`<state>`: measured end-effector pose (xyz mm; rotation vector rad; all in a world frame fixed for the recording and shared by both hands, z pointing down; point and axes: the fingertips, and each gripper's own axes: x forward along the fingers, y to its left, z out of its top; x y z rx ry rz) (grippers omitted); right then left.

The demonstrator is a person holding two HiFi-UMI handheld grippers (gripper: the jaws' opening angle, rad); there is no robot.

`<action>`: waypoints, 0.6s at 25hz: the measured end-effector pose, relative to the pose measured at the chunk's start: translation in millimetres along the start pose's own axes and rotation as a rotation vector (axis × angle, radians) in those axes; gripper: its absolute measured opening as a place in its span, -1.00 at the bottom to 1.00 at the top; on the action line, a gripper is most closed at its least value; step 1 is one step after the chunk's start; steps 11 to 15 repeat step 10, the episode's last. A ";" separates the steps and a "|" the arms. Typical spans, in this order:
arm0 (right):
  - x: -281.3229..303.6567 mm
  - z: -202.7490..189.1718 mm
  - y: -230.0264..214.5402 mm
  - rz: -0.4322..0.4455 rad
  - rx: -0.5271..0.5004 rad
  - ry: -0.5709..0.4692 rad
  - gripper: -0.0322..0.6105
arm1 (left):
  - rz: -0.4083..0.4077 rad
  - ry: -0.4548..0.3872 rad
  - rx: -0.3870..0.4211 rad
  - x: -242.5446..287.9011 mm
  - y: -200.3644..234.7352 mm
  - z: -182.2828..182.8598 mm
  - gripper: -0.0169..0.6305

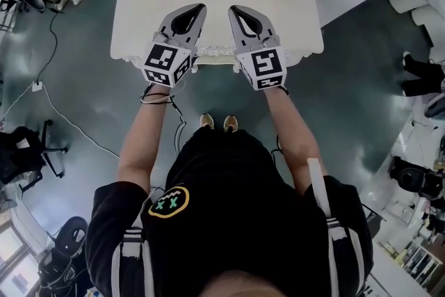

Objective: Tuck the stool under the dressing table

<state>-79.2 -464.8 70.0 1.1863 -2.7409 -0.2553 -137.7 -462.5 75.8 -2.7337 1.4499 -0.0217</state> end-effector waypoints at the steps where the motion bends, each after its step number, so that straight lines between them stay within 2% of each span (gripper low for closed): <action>1: 1.0 -0.3 -0.2 -0.001 0.001 0.000 -0.84 | -0.001 -0.001 0.001 0.4 0.4 -0.1 -0.89; 15: -0.4 -0.4 -3.5 -0.017 -0.013 0.003 -0.84 | -0.004 -0.004 0.012 -4.8 -0.5 3.9 -0.89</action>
